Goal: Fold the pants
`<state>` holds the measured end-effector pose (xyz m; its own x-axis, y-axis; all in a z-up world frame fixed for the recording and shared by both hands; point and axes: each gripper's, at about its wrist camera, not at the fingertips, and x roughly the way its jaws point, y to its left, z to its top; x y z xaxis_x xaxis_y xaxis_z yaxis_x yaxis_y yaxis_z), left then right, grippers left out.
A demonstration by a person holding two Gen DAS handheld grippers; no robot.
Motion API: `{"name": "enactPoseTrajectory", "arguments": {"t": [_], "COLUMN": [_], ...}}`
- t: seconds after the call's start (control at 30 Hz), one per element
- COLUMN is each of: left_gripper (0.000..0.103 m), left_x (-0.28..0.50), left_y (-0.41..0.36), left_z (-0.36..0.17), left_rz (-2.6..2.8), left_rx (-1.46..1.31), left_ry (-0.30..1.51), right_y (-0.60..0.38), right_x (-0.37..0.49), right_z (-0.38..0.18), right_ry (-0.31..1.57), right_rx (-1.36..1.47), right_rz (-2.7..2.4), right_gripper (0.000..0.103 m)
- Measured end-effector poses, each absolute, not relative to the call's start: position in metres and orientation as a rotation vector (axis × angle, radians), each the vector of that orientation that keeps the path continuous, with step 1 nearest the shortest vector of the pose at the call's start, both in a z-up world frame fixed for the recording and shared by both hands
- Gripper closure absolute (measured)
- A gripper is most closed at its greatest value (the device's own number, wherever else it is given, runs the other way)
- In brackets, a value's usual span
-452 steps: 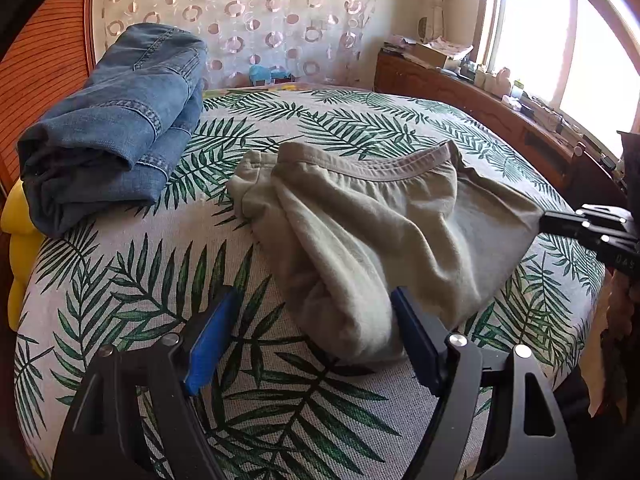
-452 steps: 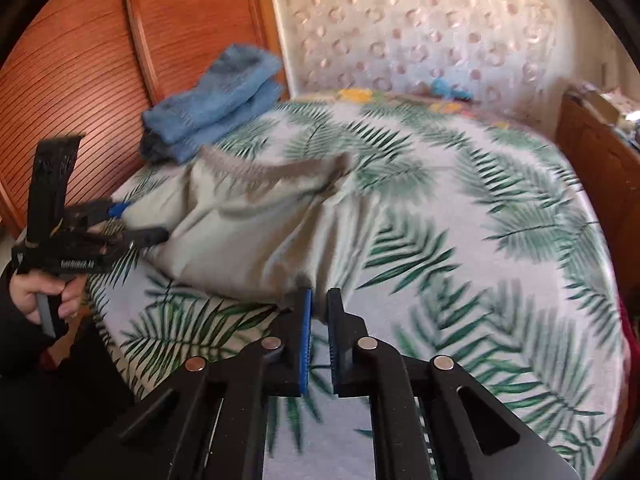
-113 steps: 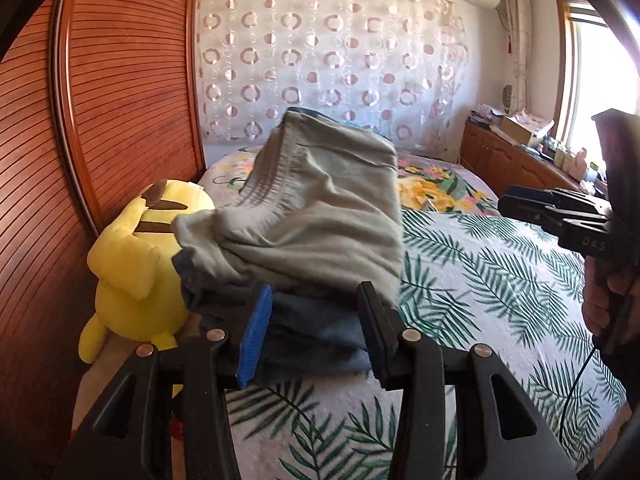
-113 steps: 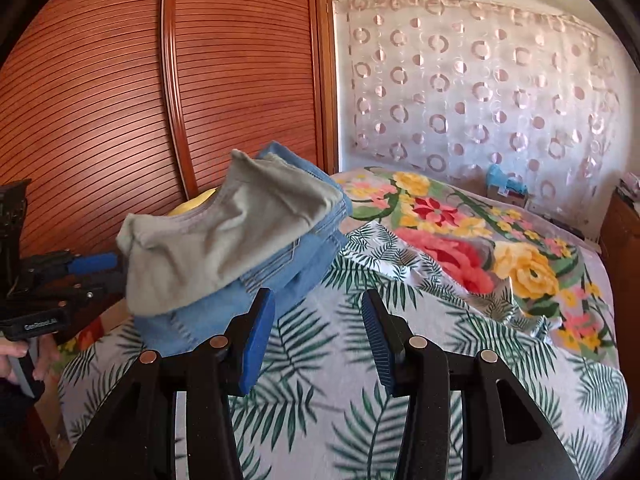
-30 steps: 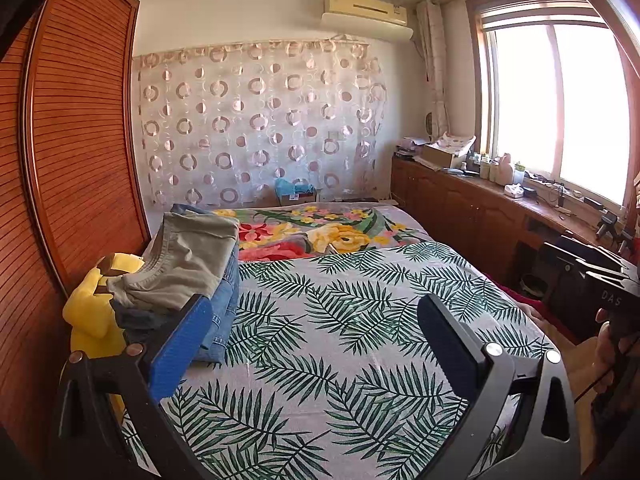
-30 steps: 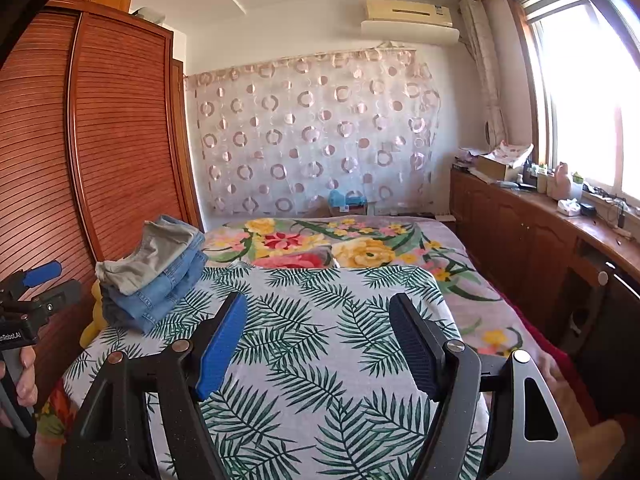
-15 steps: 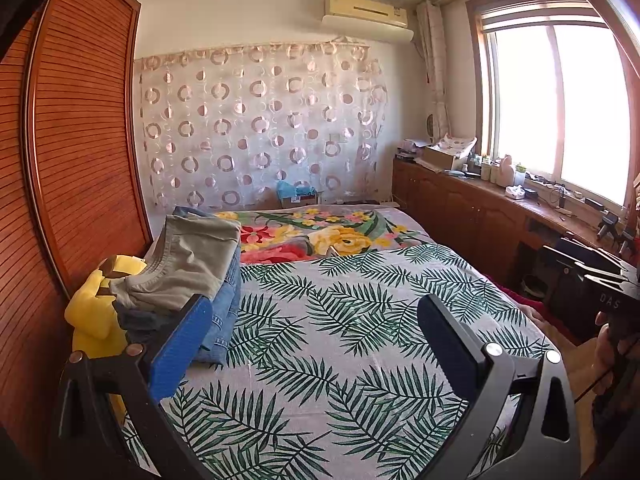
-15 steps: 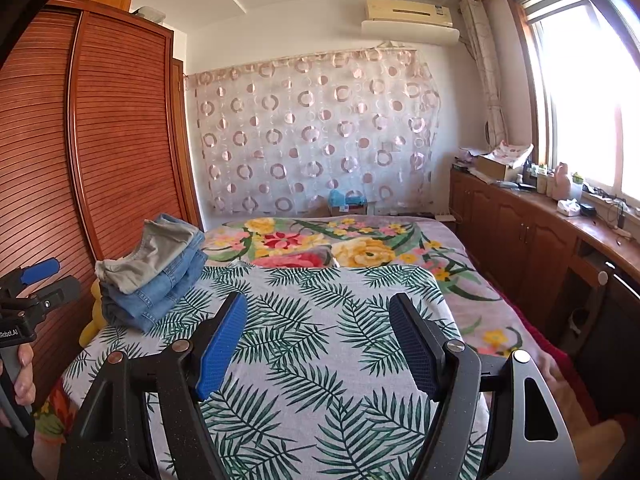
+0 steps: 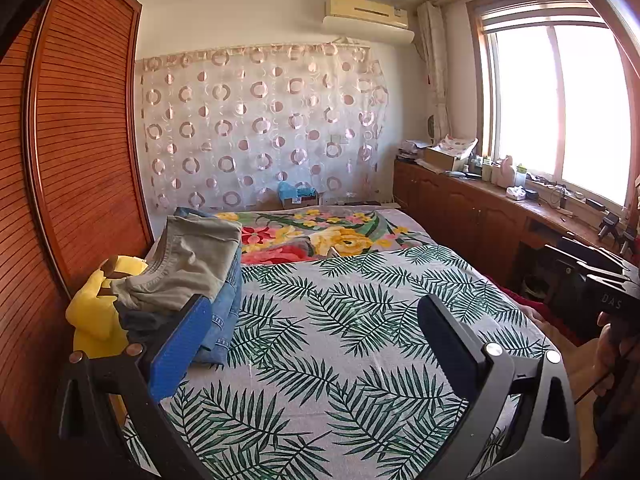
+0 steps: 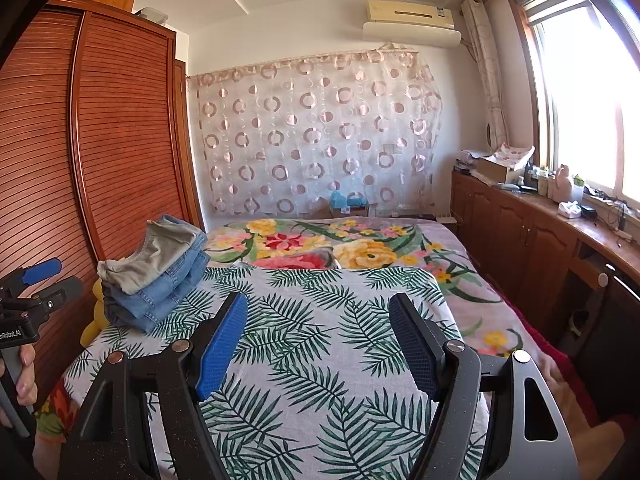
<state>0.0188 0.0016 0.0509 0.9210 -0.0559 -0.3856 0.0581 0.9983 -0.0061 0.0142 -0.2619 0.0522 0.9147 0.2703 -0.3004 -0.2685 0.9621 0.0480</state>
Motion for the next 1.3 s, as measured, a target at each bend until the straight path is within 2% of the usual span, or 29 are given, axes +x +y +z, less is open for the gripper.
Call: {"name": "enactPoseTrajectory", "arguments": {"t": [1.3], "left_gripper": [0.001], "left_x": [0.0164], "left_y": [0.0028], "left_z": [0.0508], "left_rz": [-0.052], "left_rx": [0.007], "left_ry": [0.388], "right_y": [-0.2607], "right_x": [0.0127], "right_z": [0.0511], "right_ry": [0.303], "right_rx": [-0.001], "right_rz": [0.278], "right_gripper": [0.028]}}
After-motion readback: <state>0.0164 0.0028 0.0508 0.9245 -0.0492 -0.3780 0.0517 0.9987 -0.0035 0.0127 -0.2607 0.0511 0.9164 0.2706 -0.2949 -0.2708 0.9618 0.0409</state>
